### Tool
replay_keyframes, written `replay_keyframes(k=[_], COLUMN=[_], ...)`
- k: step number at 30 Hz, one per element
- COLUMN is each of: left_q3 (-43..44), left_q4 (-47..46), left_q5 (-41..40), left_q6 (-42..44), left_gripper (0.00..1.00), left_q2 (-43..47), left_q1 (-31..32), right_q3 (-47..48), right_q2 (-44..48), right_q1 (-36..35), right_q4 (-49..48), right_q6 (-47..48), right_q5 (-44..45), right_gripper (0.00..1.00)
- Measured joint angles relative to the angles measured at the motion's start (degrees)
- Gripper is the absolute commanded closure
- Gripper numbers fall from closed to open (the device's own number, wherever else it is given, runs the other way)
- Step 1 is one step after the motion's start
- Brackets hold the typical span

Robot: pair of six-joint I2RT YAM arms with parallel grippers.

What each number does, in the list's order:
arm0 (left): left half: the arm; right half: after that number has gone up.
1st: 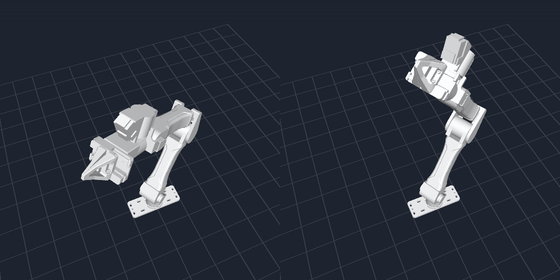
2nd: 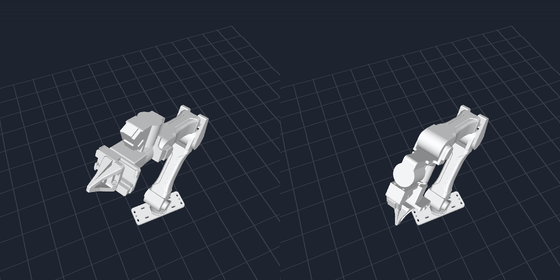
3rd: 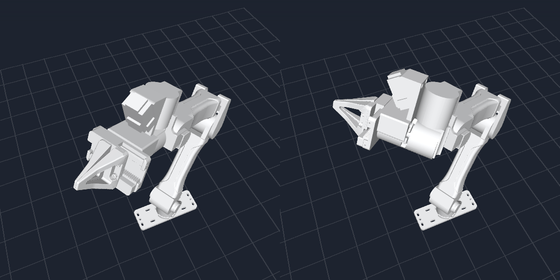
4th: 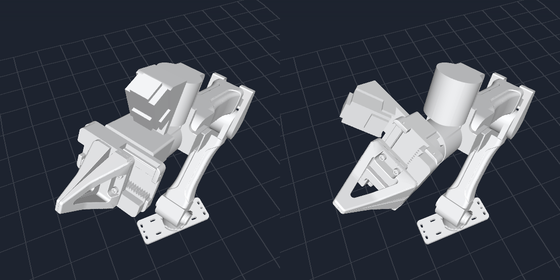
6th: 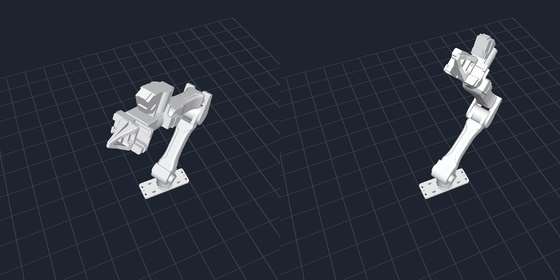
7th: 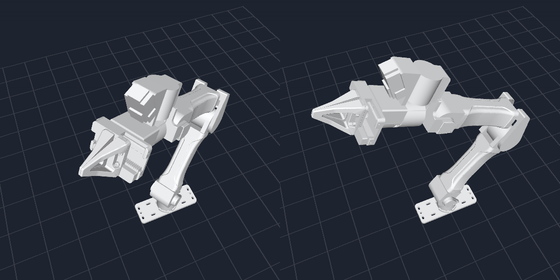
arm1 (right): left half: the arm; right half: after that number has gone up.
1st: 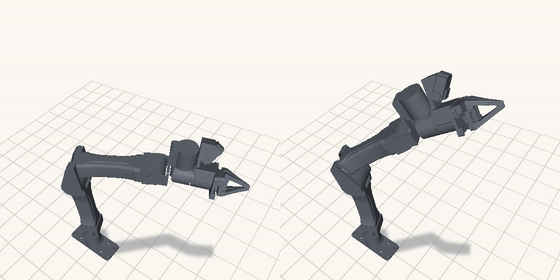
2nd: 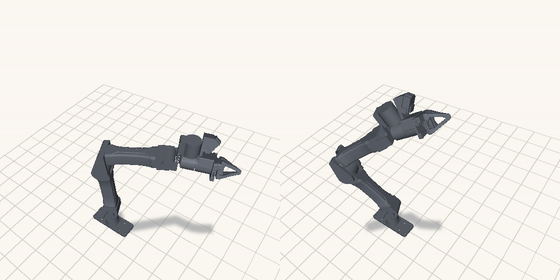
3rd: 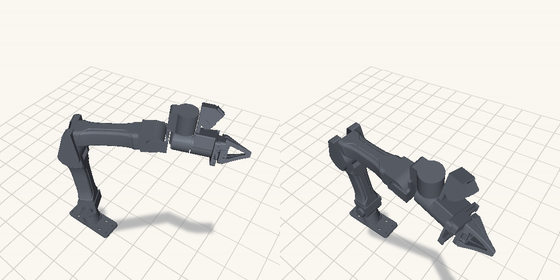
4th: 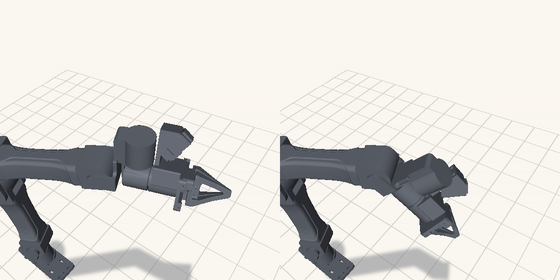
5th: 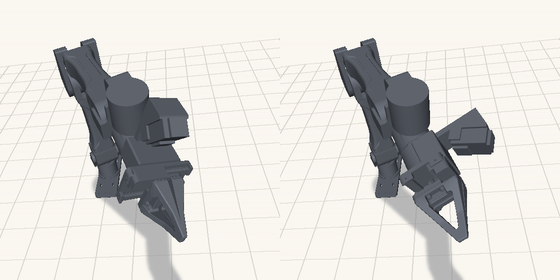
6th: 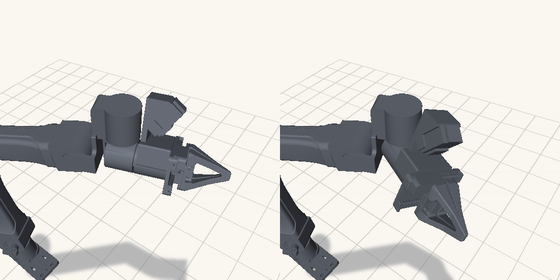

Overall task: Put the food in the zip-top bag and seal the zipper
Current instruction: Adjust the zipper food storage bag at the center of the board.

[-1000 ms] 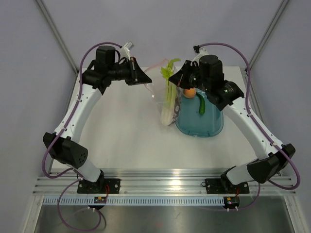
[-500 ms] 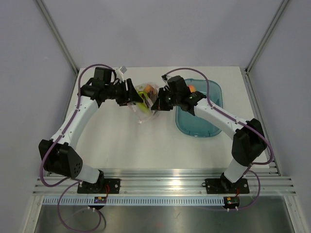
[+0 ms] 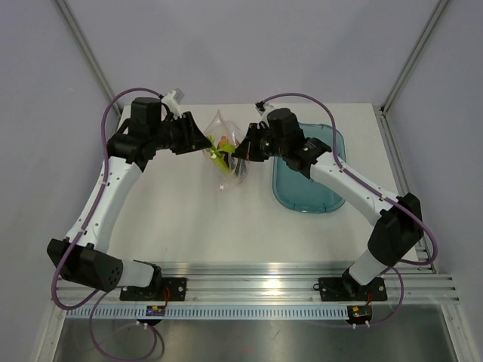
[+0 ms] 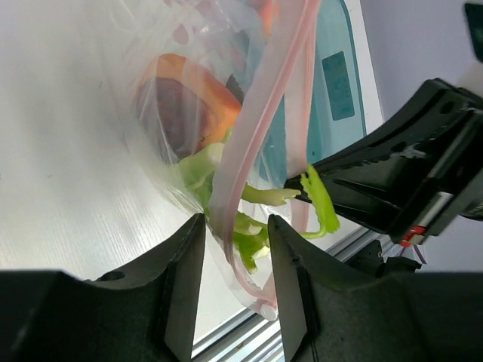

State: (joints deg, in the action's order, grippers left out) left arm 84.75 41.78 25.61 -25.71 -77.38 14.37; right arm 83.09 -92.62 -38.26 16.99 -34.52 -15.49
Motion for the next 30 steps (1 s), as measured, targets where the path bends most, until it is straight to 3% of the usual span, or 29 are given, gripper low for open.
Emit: replay_keyframes(k=[10, 13, 14, 16, 19, 20, 21, 24, 25, 30], left_q3=[2.36, 3.72, 4.39, 6.27, 8.13, 8.61, 8.92, 9.09, 9.09, 9.09], left_q4=[0.04, 0.13, 0.2, 0.33, 0.83, 1.11, 1.2, 1.27, 1.38, 2.4], left_q5=[-0.87, -1.64, -1.92, -2.73, -3.45, -3.54, -3.58, -3.63, -3.58, -2.95], left_q6=[-0.31, -0.98, -1.16, -1.42, -1.53, -1.53, -1.53, -1.11, -1.03, -0.33], left_gripper=[0.71, 0.81, 0.91, 1.0, 1.0, 0.99, 0.83, 0.49, 0.43, 0.4], left_q2=[-4.63, -5.84, -6.21, -6.95, -7.1, -7.1, -7.1, -7.06, -7.06, -7.04], left_q1=[4.57, 4.81, 4.81, 4.74, 4.76, 4.76, 4.76, 4.76, 4.76, 4.76], right_q3=[4.22, 4.22, 4.22, 4.22, 4.22, 4.22, 4.22, 4.2, 4.2, 3.41], right_q2=[2.38, 3.67, 4.04, 4.76, 5.84, 6.32, 6.84, 8.61, 8.96, 9.33], right_q1=[0.0, 0.0, 0.0, 0.0, 0.0, 0.0, 0.0, 0.0, 0.0, 0.0], right_q4=[0.13, 0.48, 0.48, 0.55, 0.9, 0.96, 0.96, 1.29, 1.31, 1.27], right_q6=[0.0, -0.09, -0.2, -0.5, -1.2, -1.44, -1.66, -2.21, -2.29, -3.32], right_q5=[-0.02, -0.04, -0.04, -0.07, -0.33, -0.52, -0.68, -1.53, -1.84, -2.71], right_gripper=[1.0, 1.0, 1.0, 1.0, 1.0, 1.0, 1.0, 1.0, 1.0, 1.0])
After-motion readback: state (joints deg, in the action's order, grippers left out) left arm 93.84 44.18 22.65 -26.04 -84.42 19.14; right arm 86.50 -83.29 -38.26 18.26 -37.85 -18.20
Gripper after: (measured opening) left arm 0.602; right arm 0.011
